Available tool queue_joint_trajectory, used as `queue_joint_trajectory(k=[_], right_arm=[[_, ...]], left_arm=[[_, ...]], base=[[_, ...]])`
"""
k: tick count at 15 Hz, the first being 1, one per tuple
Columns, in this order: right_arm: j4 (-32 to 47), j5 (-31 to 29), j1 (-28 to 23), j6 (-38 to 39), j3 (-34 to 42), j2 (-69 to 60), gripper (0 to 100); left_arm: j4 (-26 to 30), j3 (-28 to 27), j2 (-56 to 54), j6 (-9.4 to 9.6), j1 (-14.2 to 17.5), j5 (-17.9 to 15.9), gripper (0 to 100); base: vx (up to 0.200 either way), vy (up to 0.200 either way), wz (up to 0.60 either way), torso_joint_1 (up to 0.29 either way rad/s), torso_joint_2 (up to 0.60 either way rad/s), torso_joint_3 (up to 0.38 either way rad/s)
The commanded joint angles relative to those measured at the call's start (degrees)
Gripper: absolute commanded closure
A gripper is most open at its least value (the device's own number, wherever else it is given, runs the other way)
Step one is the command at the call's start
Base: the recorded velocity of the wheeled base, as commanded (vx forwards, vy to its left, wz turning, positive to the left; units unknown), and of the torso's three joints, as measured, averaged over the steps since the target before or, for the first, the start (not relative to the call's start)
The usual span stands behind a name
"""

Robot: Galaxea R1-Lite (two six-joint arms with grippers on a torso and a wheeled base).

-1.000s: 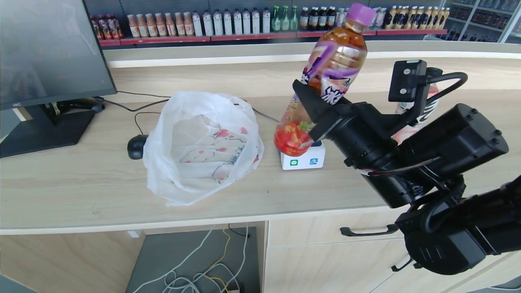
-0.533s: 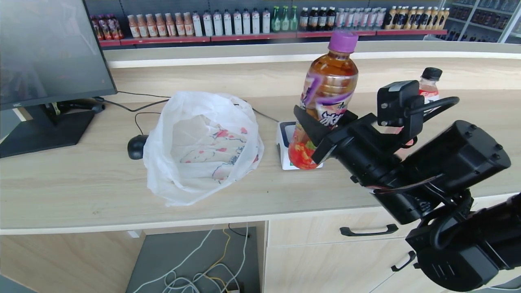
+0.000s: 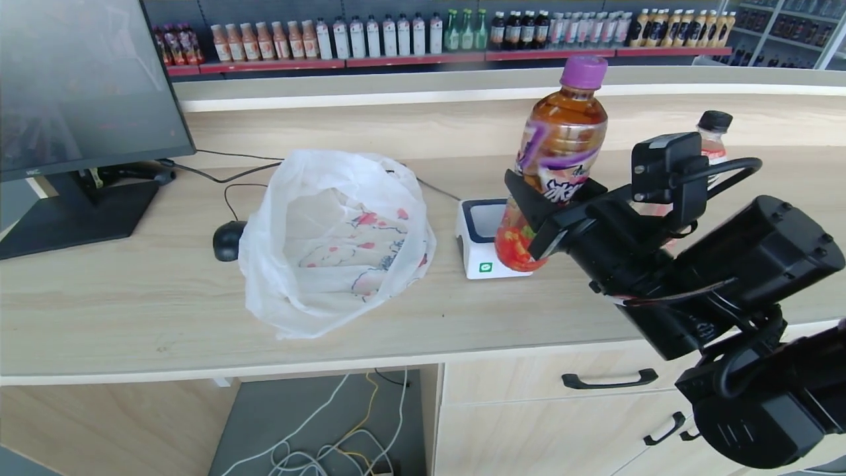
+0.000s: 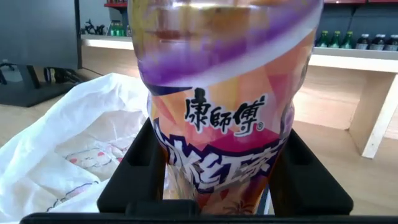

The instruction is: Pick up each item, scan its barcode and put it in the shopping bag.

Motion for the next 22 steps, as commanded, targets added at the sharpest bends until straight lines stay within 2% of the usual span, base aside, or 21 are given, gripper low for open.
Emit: queue_joint_trajectory(k=[1,12,22], right_arm=[[0.02,0.11,0.08,0.03,-0.51,0.7,100],[0.02,0.2,0.08,0.82,-0.86,-0.79,100],[0.02,0.2,0.08,0.38,-1.74,-1.06,100]], left_arm=[[-0.02,0.0,0.06,0.0,-0.02,0.02,0],[-0.02,0.0,-0.02,0.09,-0.02,0.02,0],[-0.02,0.0,-0.02,0.09,-0.02,0.02,0]], base=[[0.0,0.2,0.0,0.022,0.0,-0.002],[0.0,0.2,0.0,0.003,0.0,0.003],[0.0,0.0,0.0,0.0,0.0,0.0]])
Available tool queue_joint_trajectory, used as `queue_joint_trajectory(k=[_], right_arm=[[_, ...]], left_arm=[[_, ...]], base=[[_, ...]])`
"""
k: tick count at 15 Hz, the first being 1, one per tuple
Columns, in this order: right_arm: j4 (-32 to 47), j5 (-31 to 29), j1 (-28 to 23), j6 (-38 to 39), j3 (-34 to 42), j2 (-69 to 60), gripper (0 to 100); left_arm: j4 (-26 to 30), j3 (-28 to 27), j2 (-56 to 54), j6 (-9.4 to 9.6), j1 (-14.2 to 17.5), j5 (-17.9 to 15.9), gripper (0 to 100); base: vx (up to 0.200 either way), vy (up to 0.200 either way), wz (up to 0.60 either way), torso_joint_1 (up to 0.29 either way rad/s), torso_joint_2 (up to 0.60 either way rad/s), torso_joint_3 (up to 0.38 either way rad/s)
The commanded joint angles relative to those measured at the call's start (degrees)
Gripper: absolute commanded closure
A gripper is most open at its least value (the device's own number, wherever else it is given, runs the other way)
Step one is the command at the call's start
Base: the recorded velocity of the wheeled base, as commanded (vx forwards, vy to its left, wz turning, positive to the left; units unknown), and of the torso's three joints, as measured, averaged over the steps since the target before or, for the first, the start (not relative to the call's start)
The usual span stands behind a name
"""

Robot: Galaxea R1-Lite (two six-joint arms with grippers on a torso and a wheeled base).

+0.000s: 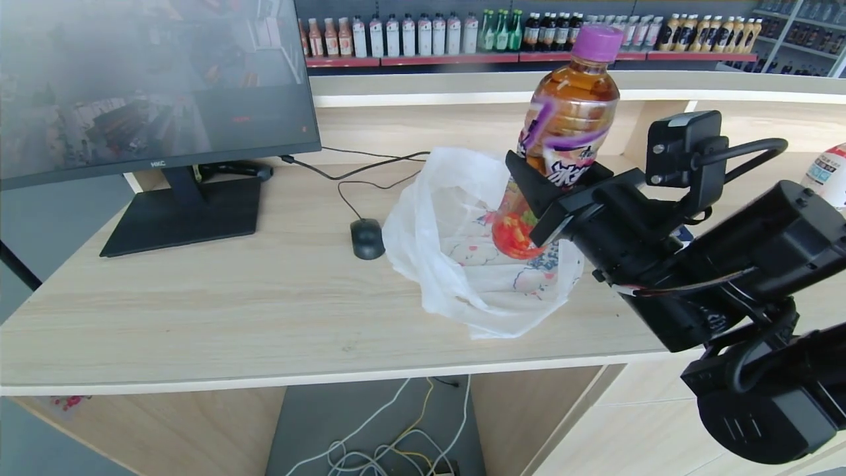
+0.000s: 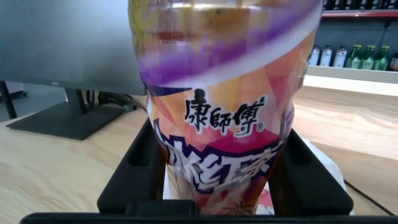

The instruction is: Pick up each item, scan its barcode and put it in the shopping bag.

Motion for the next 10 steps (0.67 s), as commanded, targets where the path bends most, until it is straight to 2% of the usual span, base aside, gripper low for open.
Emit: queue_joint_trajectory(k=[1,4,6,10], right_arm=[[-0.12,0.03,-0.17,0.1,0.06,0.7,100],[4.63,0.3,-0.26,0.72,-1.0,1.4,100],[7.79,0.38,-0.78,1.59,-4.34,3.16,100],[8.49,0.38,-1.05,1.77,-9.17,7.2,100]], left_arm=[[-0.01,0.0,0.06,-0.01,0.05,0.0,0],[-0.01,0.0,-0.02,-0.01,0.05,0.0,0],[-0.01,0.0,-0.02,-0.01,0.05,0.0,0],[-0.01,0.0,-0.02,-0.01,0.05,0.0,0]], base=[[0.0,0.0,0.0,0.0,0.0,0.0],[0.0,0.0,0.0,0.0,0.0,0.0],[0.0,0.0,0.0,0.0,0.0,0.0],[0.0,0.0,0.0,0.0,0.0,0.0]])
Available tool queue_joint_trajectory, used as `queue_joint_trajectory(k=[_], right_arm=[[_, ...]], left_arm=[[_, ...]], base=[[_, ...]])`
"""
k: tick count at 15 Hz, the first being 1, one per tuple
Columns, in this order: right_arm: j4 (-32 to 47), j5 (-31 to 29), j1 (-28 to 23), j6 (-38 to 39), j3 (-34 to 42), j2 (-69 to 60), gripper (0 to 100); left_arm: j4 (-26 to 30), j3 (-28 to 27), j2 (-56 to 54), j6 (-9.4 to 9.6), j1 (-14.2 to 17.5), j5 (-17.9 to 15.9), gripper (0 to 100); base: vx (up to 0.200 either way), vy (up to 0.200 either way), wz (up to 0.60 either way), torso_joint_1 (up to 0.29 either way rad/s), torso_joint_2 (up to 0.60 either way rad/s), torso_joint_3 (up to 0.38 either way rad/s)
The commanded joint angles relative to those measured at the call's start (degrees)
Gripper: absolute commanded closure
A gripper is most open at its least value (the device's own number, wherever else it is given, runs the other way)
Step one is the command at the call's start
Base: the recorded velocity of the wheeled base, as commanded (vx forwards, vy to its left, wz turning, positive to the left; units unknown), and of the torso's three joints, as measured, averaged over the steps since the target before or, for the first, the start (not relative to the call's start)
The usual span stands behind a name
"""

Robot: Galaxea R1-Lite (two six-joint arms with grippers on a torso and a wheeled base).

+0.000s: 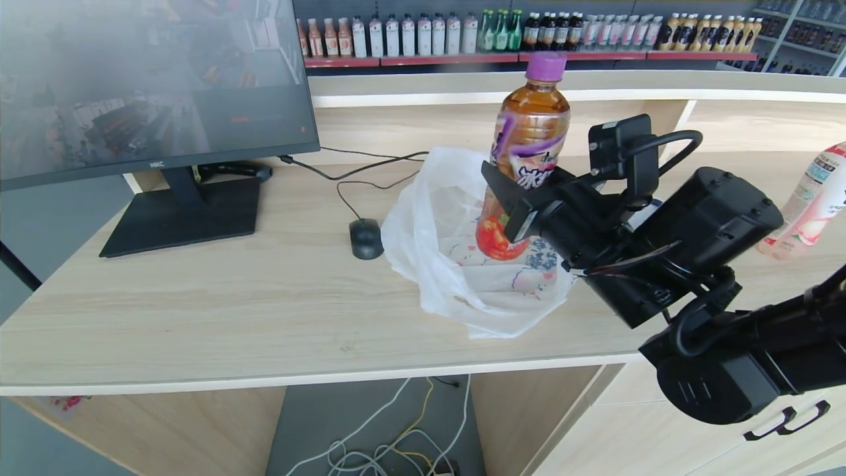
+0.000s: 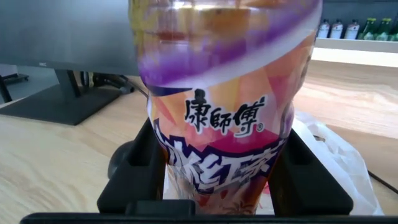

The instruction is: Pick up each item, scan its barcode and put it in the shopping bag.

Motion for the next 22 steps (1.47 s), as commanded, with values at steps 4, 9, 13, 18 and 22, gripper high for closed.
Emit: queue_joint_trajectory(k=[4,9,13,18,22], right_arm=[[0.03,-0.04,-0.43,0.03,-3.87,5.31,100],[4.96,-0.04,-1.31,0.03,-10.03,7.95,100],[10.93,-0.04,-2.28,-0.06,-17.32,9.97,100],[18.93,0.05,-2.46,-0.15,-28.39,13.49,100],[20.78,-0.04,-2.72,-0.06,-33.23,17.27,100]], left_arm=[[-0.01,0.0,-0.02,0.02,0.0,0.0,0],[-0.01,0.0,-0.02,0.02,0.0,0.0,0],[-0.01,0.0,0.06,0.02,0.0,0.0,0],[-0.01,0.0,-0.02,0.02,0.0,0.0,0],[-0.01,0.0,-0.02,0.02,0.0,0.0,0]], base=[[0.0,0.0,0.0,0.0,0.0,0.0],[0.0,0.0,0.0,0.0,0.0,0.0],[0.0,0.0,0.0,0.0,0.0,0.0],[0.0,0.0,0.0,0.0,0.0,0.0],[0.0,0.0,0.0,0.0,0.0,0.0]])
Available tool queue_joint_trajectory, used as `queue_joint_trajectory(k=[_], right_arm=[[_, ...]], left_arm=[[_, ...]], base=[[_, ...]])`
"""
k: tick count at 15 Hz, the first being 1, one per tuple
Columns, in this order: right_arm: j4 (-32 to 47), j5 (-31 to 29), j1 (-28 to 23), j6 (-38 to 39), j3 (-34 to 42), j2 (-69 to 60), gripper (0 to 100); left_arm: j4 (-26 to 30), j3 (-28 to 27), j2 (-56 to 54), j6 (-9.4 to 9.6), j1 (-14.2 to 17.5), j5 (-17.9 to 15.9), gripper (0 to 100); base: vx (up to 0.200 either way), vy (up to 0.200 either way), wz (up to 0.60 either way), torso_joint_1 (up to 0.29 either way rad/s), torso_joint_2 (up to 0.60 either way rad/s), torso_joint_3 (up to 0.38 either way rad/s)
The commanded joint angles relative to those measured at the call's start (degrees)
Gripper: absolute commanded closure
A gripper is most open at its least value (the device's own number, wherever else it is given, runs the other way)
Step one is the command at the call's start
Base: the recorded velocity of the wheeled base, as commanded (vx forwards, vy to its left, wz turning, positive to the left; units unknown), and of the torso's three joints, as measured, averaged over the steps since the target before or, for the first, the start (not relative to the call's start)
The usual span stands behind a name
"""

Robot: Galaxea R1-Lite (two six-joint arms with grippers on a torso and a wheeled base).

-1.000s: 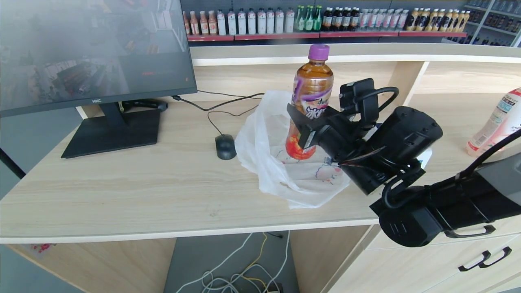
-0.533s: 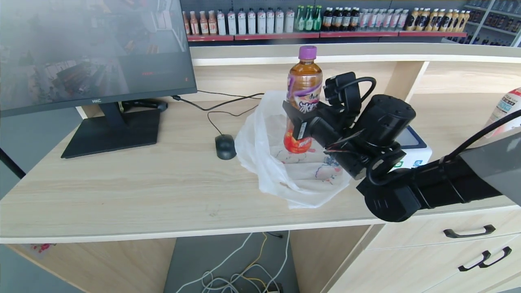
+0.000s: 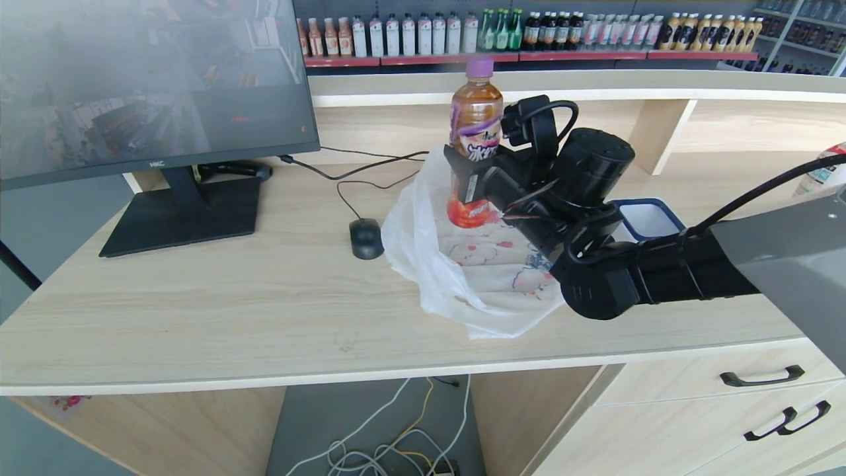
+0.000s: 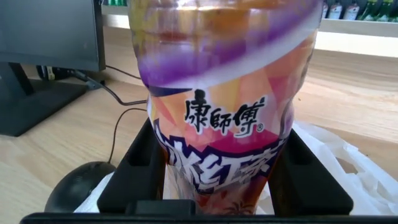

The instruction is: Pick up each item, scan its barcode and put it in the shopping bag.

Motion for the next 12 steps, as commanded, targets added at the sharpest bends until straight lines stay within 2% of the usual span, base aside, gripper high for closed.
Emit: queue_joint_trajectory(k=[1,12], right_arm=[[-0.13,-0.08,-0.05,0.02,-1.08,2.74,100],[-1.1,-0.17,-0.05,0.02,-0.99,5.02,100]], left_arm=[[-0.01,0.0,-0.02,-0.01,0.0,0.0,0],[-0.01,0.0,-0.02,-0.01,0.0,0.0,0]], base=[[0.0,0.0,0.0,0.0,0.0,0.0],[0.0,0.0,0.0,0.0,0.0,0.0]])
